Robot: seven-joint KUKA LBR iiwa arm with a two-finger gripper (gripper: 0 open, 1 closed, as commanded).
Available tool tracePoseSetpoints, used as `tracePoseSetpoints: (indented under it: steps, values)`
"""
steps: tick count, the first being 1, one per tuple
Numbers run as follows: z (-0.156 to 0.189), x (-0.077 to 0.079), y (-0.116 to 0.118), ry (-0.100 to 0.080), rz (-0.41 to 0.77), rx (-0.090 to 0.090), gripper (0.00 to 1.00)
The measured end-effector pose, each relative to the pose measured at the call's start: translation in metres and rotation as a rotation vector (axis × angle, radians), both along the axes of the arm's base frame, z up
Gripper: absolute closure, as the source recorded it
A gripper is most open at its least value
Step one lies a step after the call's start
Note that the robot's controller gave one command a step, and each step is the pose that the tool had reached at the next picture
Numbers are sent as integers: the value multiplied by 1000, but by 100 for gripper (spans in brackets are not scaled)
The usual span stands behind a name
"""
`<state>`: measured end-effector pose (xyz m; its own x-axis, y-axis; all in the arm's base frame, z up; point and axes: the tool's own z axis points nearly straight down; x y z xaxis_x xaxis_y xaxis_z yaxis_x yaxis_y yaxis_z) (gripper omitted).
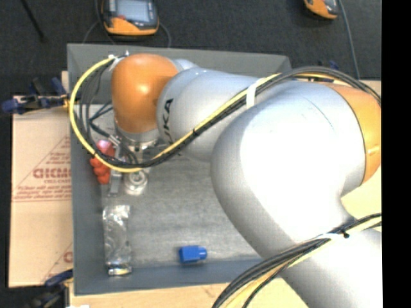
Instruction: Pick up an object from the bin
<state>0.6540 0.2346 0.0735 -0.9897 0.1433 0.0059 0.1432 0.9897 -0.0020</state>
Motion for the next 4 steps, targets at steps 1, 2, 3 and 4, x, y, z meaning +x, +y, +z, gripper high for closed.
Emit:
tracePoseSetpoints:
  steps: [1,2,3,4]
  values:
    - [2,4,-3,-17,-3,1,100]
    - [170,-35,-27,-19,268,2,100]
    - [165,-36,-27,-11,268,2,0]
    - [35,-12,-1,-3,490,1,0]
